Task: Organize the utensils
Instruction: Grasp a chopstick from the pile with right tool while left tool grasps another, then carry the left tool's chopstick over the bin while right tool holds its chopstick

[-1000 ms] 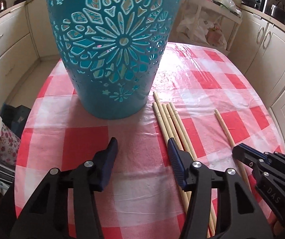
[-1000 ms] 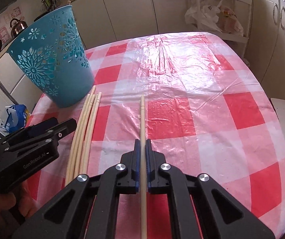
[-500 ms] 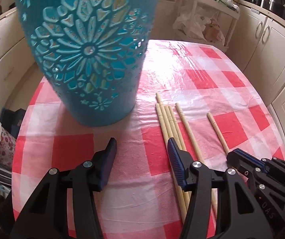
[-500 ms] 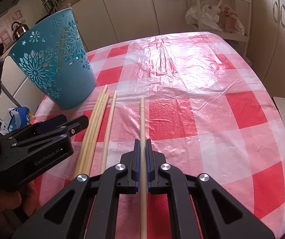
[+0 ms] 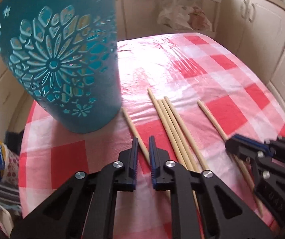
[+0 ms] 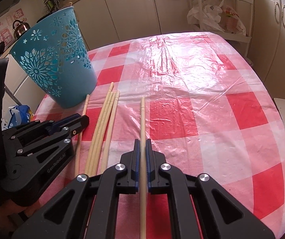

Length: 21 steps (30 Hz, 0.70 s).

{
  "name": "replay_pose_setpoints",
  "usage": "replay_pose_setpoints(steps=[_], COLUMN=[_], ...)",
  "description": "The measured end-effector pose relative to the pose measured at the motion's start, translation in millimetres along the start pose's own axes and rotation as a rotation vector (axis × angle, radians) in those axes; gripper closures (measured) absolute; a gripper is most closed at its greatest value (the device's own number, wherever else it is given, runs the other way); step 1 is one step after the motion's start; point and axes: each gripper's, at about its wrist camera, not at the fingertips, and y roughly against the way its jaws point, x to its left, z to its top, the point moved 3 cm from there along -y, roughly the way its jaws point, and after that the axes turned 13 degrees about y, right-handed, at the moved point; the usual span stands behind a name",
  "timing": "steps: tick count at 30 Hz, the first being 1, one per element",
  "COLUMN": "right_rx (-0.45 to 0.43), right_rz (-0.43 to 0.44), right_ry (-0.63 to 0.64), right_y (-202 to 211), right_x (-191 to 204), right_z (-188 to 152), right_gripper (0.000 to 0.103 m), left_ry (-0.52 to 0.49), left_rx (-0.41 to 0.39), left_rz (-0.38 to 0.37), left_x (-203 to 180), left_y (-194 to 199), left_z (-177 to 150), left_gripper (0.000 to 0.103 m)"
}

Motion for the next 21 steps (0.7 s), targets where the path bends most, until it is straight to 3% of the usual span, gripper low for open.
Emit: replay_pose_setpoints(steps=[4, 5, 8, 11, 12, 14, 15, 17, 21], right_rx=[-0.004, -0.007, -0.019, 0.005, 0.020, 0.024, 0.026, 0.023, 0.026], right_rz=[0.017, 0.005, -0.019, -0.044, -0.061, -0.108, -0.116, -0.109, -0.109], right_ry=[-0.007, -0.004, 0.013, 0.059, 0.083, 0.127, 0.131, 0.117, 0.127], right_y=[0, -1, -5, -13, -18, -17, -17, -15, -15], right_x=[-1, -2, -1, 6, 9, 13, 12, 6, 3], right_z=[0, 3, 15, 23, 24, 24, 23, 20, 18], right_gripper=[0.096, 0.093, 0.070, 0.070, 0.078, 0.084, 0.091, 0.096, 0.096], left_ry=[-0.106, -0.120, -0.123, -0.145, -0.151, -0.150, -0.144, -0.150, -0.185], left_rx=[0.046, 0.070, 0.122, 0.118, 0.111, 0.107, 0.107, 0.088, 0.084], left_rz=[-0.097, -0.125, -0.149, -0.121, -0.100, -0.071, -0.059, -0.032, -0.010], left_x=[10, 17, 34, 36, 34, 28, 26, 22, 13], left_y=[13, 17, 25, 28, 27, 21, 17, 13, 10], left_z=[-13, -15, -19, -18, -17, -13, -11, -6, -3], left_gripper=[0.097, 0.097, 0.098, 0.097, 0.097, 0.096, 0.094, 0.094, 0.097])
